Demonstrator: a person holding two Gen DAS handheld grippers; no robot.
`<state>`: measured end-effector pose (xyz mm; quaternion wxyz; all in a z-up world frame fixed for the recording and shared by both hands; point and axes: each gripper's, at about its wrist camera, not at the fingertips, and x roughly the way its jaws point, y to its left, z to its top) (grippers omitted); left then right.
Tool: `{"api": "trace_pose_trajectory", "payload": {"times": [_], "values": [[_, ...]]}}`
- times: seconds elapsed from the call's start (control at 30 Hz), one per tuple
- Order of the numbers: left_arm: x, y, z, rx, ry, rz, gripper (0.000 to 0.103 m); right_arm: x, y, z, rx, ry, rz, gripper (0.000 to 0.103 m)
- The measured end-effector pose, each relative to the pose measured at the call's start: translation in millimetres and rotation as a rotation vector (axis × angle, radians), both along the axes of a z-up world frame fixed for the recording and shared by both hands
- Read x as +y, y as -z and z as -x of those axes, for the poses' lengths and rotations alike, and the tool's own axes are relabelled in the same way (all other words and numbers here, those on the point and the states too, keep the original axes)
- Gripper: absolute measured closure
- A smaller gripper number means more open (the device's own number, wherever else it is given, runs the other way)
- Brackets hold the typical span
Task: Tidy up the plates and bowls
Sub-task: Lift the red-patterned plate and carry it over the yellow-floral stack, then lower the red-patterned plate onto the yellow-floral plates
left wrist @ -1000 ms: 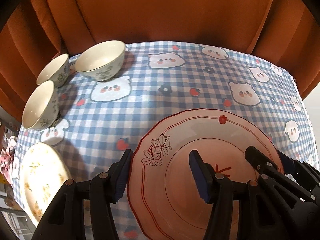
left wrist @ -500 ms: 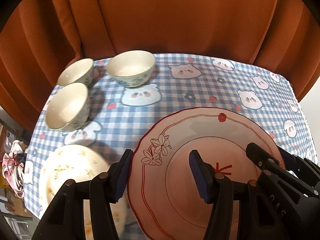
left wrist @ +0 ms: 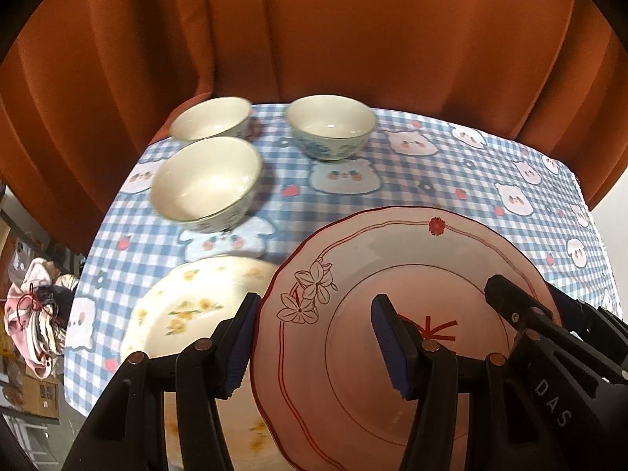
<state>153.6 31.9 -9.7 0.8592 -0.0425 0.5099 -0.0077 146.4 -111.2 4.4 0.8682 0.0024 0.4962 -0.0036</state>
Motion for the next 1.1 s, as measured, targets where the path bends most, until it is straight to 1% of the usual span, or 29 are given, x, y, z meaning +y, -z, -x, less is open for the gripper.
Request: {"api": "trace_pose_trajectory", "payload": {"times": [0.27,0.53,0.77,0.93,1.1], "values": [[48,12,13,0.021,-0.054,0.013,0.045,49,10,9,0.022,-0.051,0.006,0.059],[83,32,22,0.057,-0.098,0.039,0.045,87,32,8,0.084,-0.111,0.035,0.059],[96,44,22,0.080,-0.107,0.048,0.045,107,48,4,0.126,-0.139,0.075,0.059],[98,49,24,0.076,-0.096,0.017,0.045,114,59,2,0.162,-0.150,0.089,0.059],[98,57,25,0.097,-0.091,0.011,0.045,115,69,0,0.191,-0.148,0.084,0.059]]}}
